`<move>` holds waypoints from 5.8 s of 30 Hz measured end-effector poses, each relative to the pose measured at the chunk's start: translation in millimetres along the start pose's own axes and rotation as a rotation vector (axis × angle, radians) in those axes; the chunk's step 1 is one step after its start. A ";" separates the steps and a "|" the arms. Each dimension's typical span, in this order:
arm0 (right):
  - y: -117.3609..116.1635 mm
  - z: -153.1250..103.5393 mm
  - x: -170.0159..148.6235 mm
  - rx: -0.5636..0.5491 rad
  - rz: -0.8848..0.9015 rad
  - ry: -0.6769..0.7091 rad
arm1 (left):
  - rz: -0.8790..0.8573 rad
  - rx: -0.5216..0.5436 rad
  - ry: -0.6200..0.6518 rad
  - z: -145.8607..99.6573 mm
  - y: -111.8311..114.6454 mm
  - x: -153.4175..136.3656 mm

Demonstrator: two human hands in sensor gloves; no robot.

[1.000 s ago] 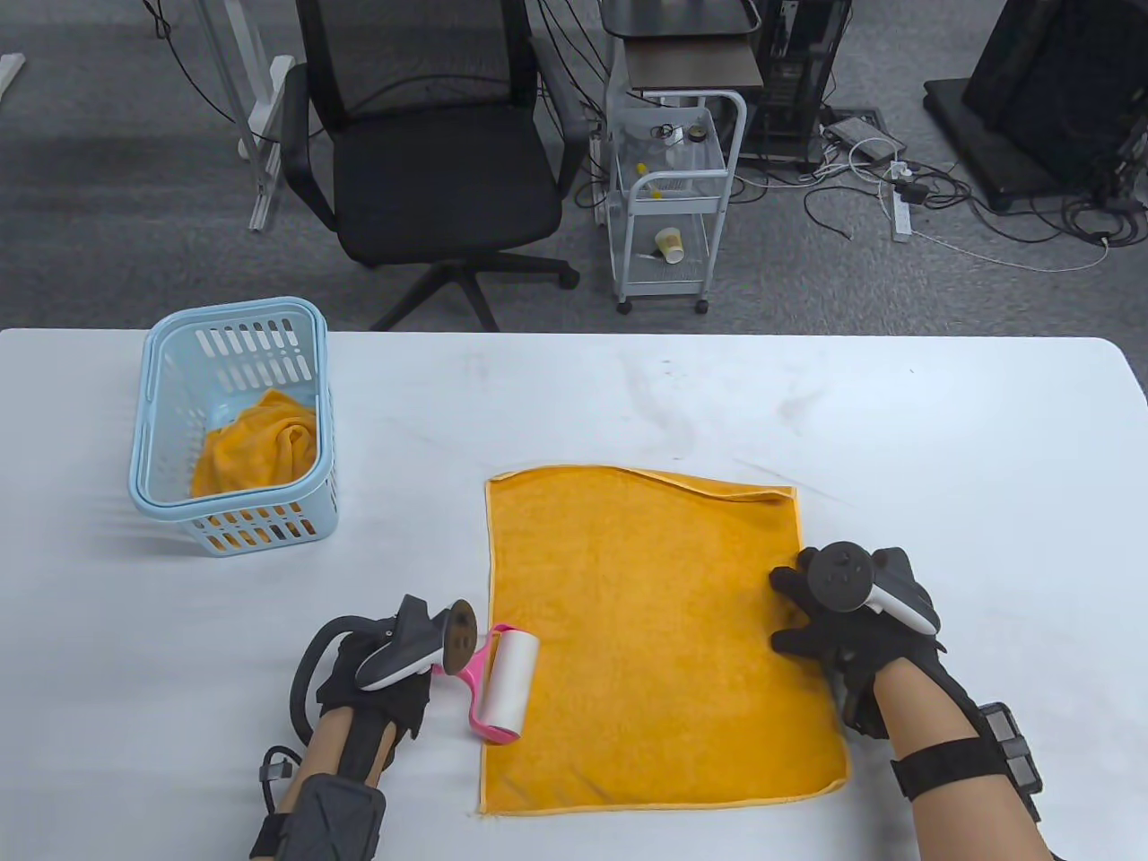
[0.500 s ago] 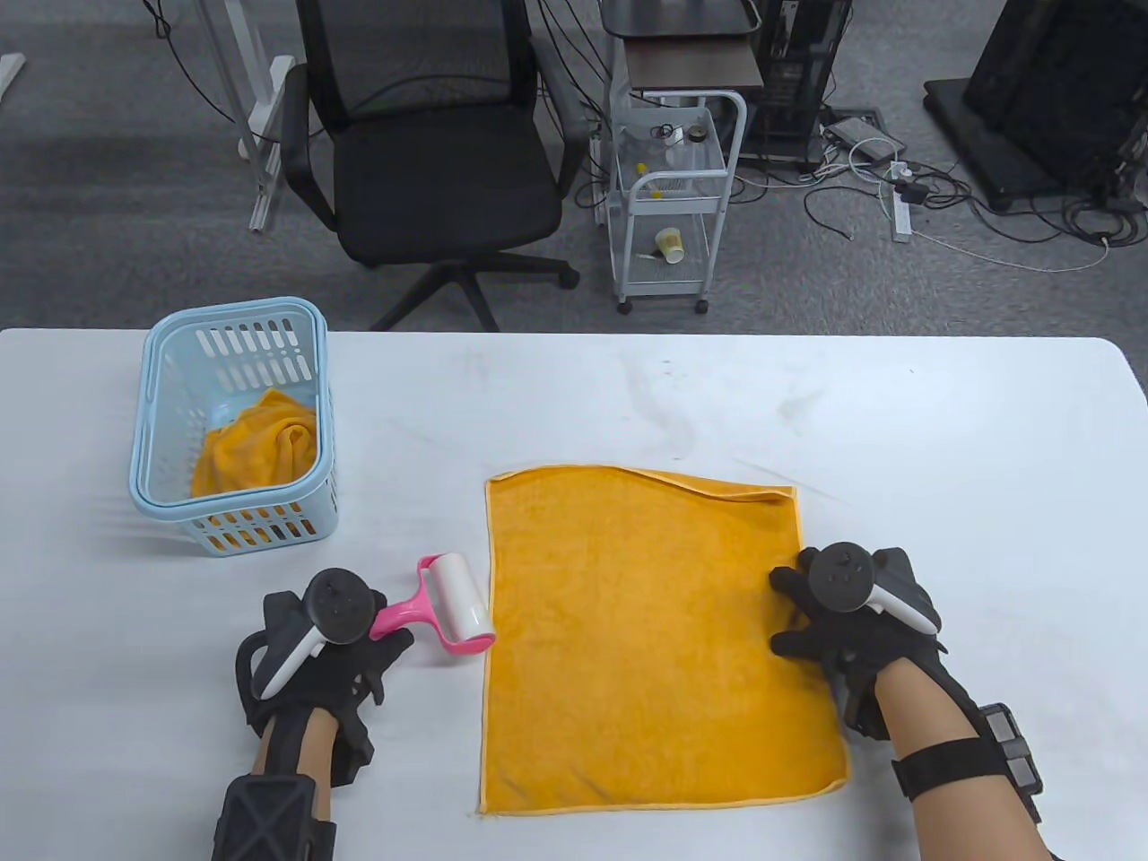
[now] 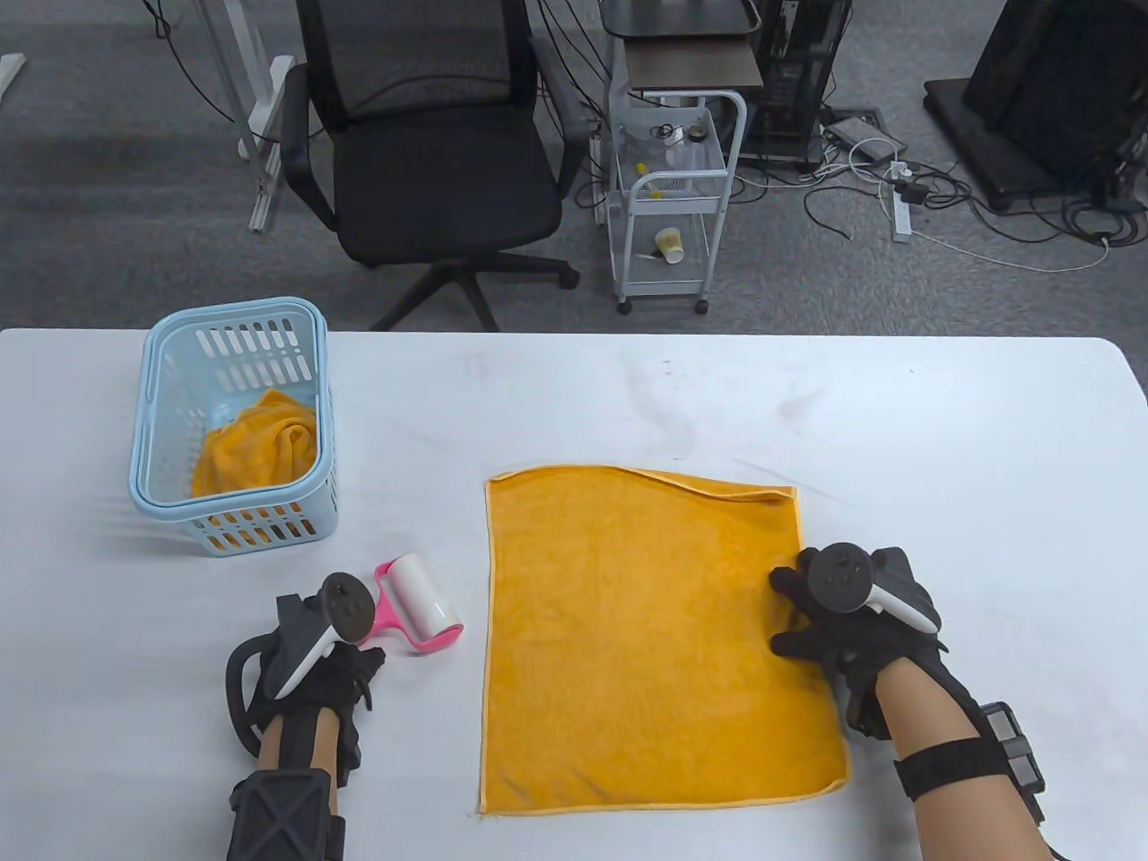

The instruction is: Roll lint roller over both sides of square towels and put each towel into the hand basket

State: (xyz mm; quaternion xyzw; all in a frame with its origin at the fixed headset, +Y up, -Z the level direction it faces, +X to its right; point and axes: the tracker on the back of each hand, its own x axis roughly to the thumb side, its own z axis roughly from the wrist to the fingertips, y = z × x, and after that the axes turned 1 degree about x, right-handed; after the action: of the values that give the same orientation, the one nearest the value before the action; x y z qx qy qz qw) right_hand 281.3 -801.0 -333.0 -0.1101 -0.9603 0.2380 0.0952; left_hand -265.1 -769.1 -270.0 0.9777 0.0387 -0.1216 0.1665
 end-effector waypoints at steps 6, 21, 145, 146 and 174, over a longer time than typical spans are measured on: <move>2.3 0.3 0.2 -0.009 0.052 0.015 | 0.128 0.159 0.148 -35.1 -46.5 65.3; 5.2 -2.6 -4.2 -0.034 0.095 0.020 | 0.209 -0.060 0.571 -46.0 8.3 252.3; 7.2 -67.4 90.6 -0.598 -0.081 -0.016 | 0.026 0.488 0.503 -82.5 -30.2 187.3; 7.1 -67.4 90.6 -0.596 -0.080 -0.017 | 0.028 0.485 0.503 -82.6 -30.1 187.5; 6.0 -67.1 92.3 -0.572 -0.077 0.006 | 0.050 0.443 0.496 -81.8 -29.4 190.3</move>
State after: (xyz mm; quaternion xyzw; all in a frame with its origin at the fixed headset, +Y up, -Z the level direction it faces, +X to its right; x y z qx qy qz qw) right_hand 209.7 -742.8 -265.6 -0.0965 -0.9916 -0.0466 0.0721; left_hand -66.0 -707.4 -252.1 0.9907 0.0266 0.1186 -0.0614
